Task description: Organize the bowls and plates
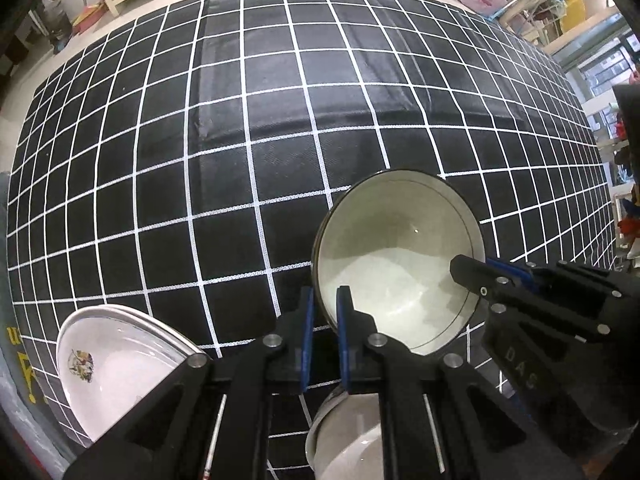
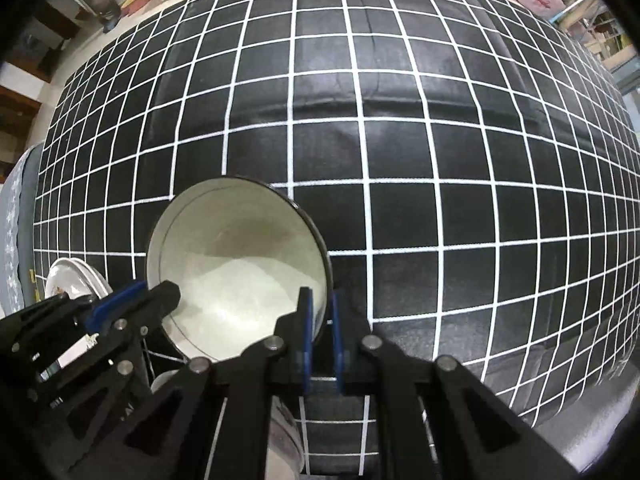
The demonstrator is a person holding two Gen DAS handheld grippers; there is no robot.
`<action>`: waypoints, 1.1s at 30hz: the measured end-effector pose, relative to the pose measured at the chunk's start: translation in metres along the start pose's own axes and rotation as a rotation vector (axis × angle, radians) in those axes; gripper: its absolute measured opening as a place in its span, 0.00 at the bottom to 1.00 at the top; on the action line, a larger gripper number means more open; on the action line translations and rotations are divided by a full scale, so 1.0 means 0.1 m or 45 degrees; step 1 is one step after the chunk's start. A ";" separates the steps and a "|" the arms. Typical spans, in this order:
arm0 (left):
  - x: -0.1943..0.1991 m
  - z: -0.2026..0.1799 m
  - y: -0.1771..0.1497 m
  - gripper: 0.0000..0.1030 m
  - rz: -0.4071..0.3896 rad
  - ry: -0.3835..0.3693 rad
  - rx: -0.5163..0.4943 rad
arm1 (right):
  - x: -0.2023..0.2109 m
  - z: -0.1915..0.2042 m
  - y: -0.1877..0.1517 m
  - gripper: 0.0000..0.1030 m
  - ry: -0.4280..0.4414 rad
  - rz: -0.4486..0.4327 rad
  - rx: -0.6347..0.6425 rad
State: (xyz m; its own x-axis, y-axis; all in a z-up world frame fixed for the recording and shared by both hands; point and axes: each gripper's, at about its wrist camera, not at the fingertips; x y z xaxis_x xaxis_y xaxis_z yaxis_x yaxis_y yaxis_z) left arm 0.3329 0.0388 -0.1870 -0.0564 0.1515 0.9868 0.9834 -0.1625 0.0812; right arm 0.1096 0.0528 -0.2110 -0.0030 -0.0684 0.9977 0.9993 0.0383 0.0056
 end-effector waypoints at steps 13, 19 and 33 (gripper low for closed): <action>0.46 -0.09 0.21 0.00 -0.087 -0.159 0.046 | 0.37 0.81 -0.05 0.13 0.085 -0.034 -0.030; 0.71 -0.01 0.20 0.00 -0.148 -0.052 0.039 | 0.33 1.30 -0.17 0.03 -0.072 -0.025 -0.003; 0.51 0.01 0.16 0.10 -0.102 -0.101 0.046 | 0.71 2.51 -0.48 0.03 -0.028 -0.079 0.030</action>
Point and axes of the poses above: each gripper's, at about its wrist camera, not at the fingertips, and x roughly against the way its jaws point, z to its left, y to its top, and after that the axes turned 6 degrees about -x, right-handed
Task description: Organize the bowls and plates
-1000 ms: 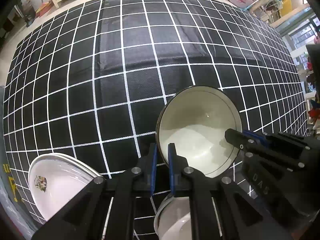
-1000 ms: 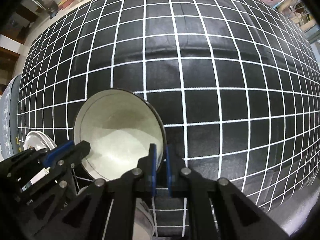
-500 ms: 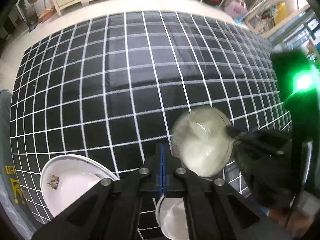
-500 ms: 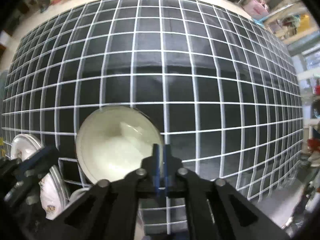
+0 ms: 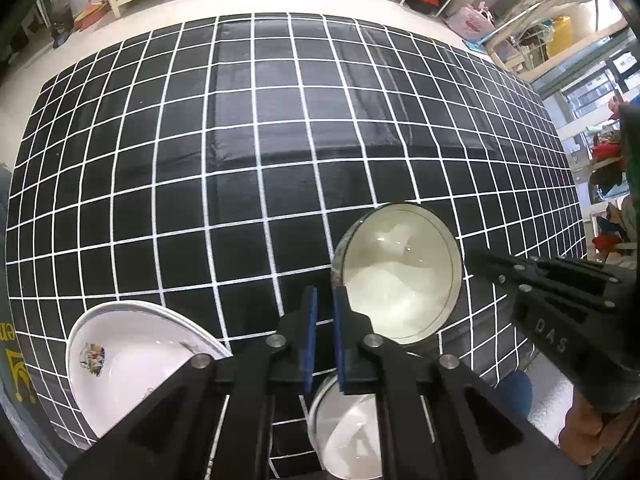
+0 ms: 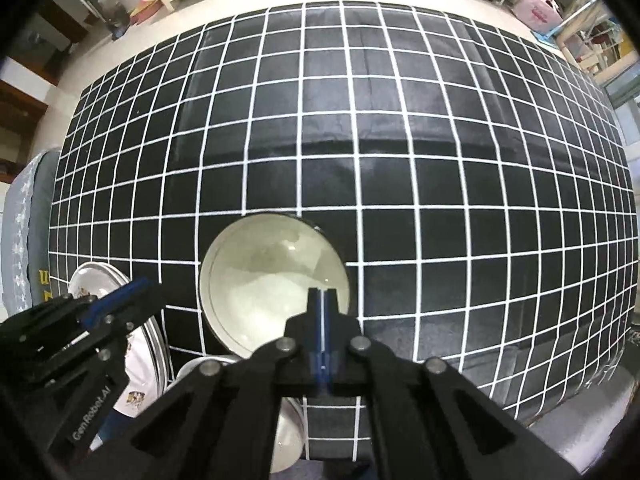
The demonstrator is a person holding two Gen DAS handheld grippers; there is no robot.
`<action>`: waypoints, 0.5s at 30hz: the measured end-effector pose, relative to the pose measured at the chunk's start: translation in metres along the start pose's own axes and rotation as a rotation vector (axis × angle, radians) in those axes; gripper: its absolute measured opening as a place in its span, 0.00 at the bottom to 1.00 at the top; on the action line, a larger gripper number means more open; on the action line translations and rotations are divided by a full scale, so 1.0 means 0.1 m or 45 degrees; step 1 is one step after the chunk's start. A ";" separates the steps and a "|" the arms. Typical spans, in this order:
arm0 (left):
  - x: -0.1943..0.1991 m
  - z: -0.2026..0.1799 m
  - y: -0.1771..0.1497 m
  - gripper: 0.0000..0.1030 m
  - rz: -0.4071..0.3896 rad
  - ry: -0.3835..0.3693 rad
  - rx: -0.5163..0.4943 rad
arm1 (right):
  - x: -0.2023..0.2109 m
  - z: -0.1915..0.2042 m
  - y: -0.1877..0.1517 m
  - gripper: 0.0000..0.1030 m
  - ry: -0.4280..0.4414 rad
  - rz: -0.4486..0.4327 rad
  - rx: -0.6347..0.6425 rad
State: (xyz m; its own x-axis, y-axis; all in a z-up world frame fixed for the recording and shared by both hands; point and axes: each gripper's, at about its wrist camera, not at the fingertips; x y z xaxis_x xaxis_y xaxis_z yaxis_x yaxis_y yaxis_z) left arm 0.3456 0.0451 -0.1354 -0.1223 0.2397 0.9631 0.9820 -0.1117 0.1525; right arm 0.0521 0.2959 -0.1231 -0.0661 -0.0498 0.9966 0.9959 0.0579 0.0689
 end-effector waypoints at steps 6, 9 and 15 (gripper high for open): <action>-0.06 -0.15 0.11 0.18 -0.009 -0.029 -0.021 | 0.01 0.10 0.09 0.03 0.004 0.022 -0.008; -0.14 -0.21 0.15 0.18 0.006 -0.038 -0.028 | 0.00 0.02 0.05 0.03 0.016 0.045 -0.024; -0.37 -0.32 0.21 0.18 0.042 -0.034 -0.047 | -0.10 -0.41 -0.11 0.09 0.033 0.083 -0.035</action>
Point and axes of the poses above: each gripper's, at about its wrist camera, not at the fingertips, and x roughly against the way its jaws point, z to its left, y to its top, and after that the axes turned 6 degrees about -x, right-handed
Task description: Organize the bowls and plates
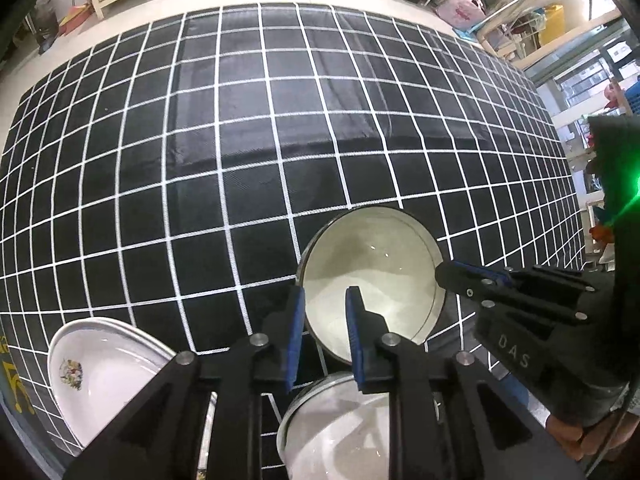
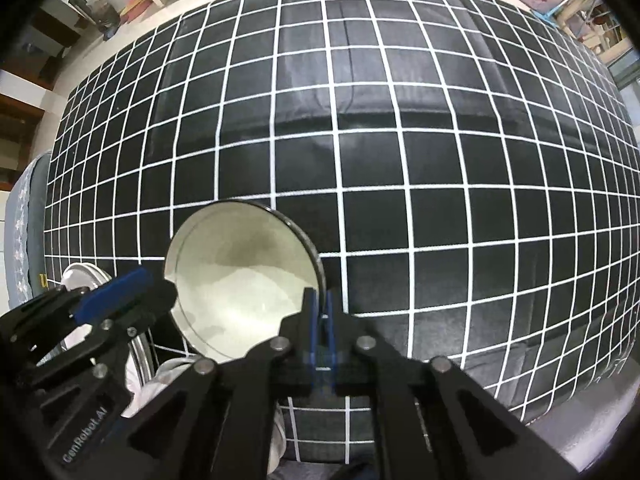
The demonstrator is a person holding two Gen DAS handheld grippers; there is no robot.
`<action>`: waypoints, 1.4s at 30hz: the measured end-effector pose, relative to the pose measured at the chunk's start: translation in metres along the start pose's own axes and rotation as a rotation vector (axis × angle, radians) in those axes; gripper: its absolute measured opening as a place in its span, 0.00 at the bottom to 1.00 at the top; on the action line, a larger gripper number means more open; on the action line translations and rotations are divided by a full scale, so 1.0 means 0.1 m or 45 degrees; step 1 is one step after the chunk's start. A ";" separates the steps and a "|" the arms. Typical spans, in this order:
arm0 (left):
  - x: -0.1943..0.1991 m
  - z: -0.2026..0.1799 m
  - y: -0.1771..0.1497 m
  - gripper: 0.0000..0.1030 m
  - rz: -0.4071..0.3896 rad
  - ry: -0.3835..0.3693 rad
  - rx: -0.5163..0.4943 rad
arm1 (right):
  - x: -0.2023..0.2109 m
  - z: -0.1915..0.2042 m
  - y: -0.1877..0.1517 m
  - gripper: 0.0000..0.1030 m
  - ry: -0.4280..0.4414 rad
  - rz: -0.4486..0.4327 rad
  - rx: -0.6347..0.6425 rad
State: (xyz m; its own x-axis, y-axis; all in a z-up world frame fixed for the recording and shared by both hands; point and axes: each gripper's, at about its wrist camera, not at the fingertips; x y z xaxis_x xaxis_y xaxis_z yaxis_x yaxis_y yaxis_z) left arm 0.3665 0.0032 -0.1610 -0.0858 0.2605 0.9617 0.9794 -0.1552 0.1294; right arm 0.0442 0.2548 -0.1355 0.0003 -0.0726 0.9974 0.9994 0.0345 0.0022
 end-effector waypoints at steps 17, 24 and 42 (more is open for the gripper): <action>-0.29 -0.07 0.17 0.21 0.057 0.057 -0.032 | -1.13 -1.65 0.00 0.10 0.019 0.036 0.015; -0.49 -0.07 0.13 0.07 0.058 0.116 -0.037 | -1.12 -1.50 -0.22 0.10 -0.011 0.007 0.022; 0.30 -0.18 0.04 0.06 -0.092 0.128 -0.010 | -0.38 -1.28 -0.48 0.09 -0.033 -0.154 0.013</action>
Point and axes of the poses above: each gripper's, at about its wrist camera, not at the fingertips, and x roughly against the way its jaws point, z to its left, y to its top, and after that the axes turned 6 degrees about -x, right-handed
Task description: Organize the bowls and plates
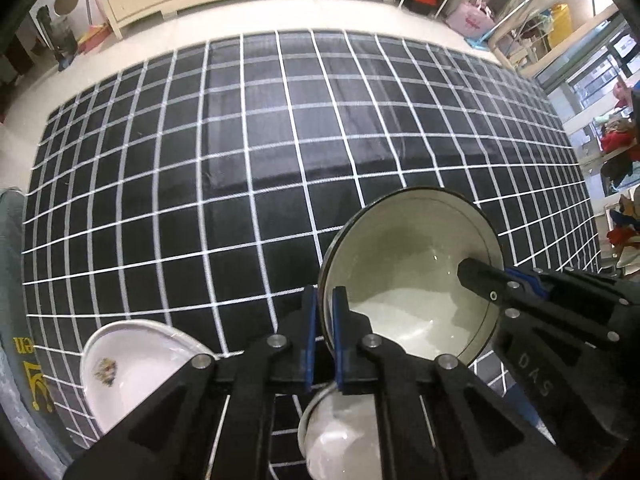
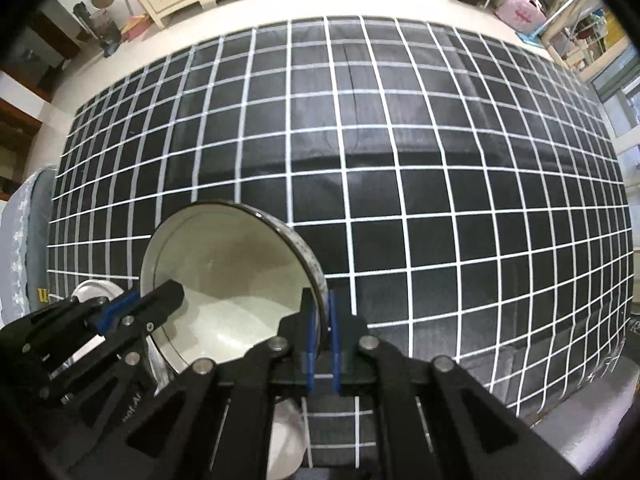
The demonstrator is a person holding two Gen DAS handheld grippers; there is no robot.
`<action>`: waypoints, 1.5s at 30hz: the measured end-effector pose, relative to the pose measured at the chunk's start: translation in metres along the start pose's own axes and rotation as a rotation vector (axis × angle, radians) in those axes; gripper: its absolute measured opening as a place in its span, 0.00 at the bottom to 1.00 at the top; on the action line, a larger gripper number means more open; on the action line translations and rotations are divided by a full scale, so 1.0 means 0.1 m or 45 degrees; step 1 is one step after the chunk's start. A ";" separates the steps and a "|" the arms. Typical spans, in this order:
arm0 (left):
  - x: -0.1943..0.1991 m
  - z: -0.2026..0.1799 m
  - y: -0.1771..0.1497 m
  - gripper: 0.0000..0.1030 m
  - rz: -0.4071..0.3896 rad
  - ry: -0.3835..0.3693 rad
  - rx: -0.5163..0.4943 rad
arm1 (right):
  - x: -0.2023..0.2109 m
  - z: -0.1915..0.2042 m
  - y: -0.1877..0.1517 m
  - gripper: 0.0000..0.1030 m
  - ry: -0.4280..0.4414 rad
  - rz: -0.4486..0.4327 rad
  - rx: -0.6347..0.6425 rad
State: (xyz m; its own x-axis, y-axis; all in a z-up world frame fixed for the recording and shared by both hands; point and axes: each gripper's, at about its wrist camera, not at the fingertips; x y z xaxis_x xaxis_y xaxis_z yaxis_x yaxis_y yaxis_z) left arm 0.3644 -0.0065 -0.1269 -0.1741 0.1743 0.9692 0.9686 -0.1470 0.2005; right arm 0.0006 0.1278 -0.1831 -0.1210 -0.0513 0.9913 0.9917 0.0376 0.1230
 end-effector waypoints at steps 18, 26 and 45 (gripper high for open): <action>0.44 -0.24 -0.83 0.06 -0.031 0.043 0.005 | 0.44 0.15 -0.74 0.09 0.019 -0.028 0.053; 0.26 -0.26 -1.11 0.06 0.023 0.061 0.002 | 0.20 0.15 -0.90 0.09 0.006 0.032 0.069; 0.03 -0.23 -1.23 0.06 0.067 0.079 -0.015 | -0.01 0.21 -0.84 0.09 -0.046 0.086 0.113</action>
State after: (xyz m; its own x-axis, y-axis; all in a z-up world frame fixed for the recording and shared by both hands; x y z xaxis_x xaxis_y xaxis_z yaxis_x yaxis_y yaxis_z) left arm 0.2406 -0.0099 -0.1453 -0.1340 0.1056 0.9853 0.9747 -0.1656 0.1503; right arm -0.0835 0.1461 -0.1930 -0.0570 -0.0097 0.9983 0.9901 0.1277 0.0577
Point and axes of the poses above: each gripper's, at about its wrist camera, not at the fingertips, and x roughly against the way its jaws point, z to its left, y to its top, and after that the axes turned 6 degrees about -x, right-handed
